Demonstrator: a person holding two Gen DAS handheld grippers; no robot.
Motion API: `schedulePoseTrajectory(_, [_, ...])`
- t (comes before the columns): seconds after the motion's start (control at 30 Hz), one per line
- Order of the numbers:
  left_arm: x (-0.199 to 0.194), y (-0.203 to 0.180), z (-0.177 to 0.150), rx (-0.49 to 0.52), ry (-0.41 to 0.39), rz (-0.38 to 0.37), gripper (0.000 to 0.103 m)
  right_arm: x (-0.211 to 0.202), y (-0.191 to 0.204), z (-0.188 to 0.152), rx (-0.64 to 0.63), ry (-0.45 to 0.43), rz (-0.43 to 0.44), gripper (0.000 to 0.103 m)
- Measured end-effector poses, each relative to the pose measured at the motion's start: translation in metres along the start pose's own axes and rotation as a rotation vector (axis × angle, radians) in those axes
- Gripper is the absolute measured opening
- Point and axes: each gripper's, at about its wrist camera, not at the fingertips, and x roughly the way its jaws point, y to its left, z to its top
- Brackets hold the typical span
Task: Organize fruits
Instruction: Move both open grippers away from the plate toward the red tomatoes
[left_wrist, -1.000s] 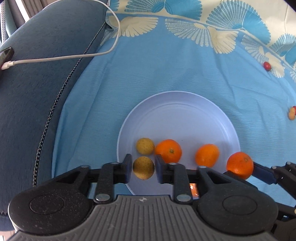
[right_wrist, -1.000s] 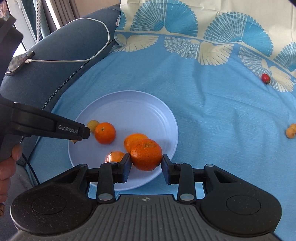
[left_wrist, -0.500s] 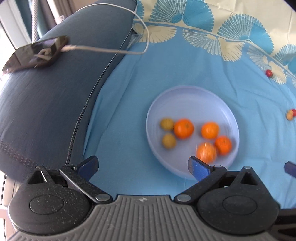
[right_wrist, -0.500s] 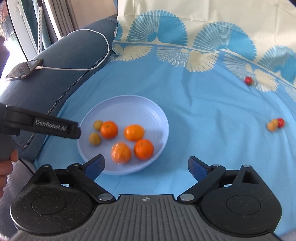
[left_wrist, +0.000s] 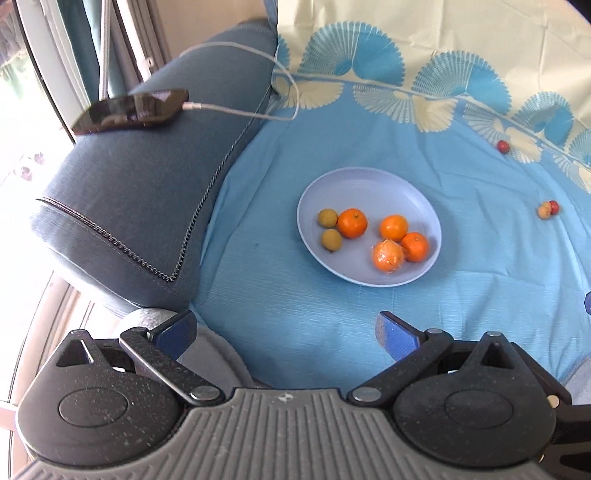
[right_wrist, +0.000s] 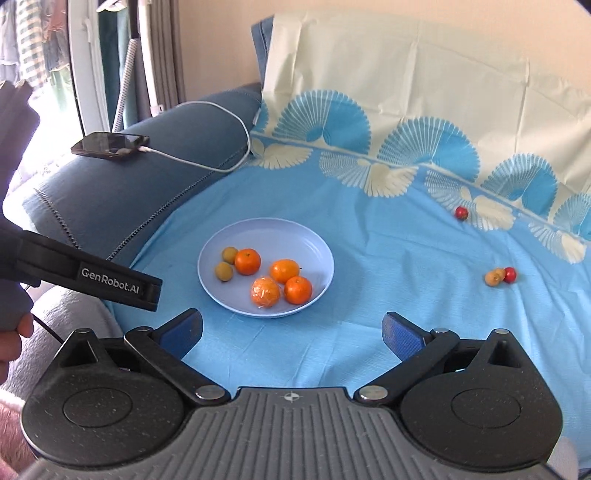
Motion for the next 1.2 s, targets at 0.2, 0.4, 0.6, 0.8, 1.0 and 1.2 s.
schedulePoseTrajectory(0.2, [-0.029,-0.007,-0.009,0.019,-0.063,-0.007,0.103,-0.034,-0.006,-0.006,0.044,-0.078,-0.036,0.102])
schedulePoseTrajectory(0.4, [-0.052,-0.015,-0.017,0.041,-0.102,-0.016,0.103,-0.057,-0.010,-0.013,0.059,-0.120,-0.039,0.102])
schedulePoseTrajectory(0.6, [-0.068,-0.020,-0.024,0.061,-0.134,-0.021,0.103,-0.071,-0.014,-0.016,0.089,-0.137,-0.046,0.102])
schedulePoseTrajectory(0.8, [-0.077,-0.023,-0.026,0.076,-0.154,-0.023,0.103,-0.082,-0.016,-0.020,0.110,-0.157,-0.057,0.102])
schedulePoseTrajectory(1.0, [-0.078,-0.019,-0.026,0.072,-0.157,-0.027,0.103,-0.085,-0.014,-0.021,0.103,-0.166,-0.058,0.102])
schedulePoseTrajectory(1.2, [-0.075,-0.019,-0.025,0.072,-0.153,-0.029,0.103,-0.084,-0.013,-0.022,0.102,-0.161,-0.060,0.102])
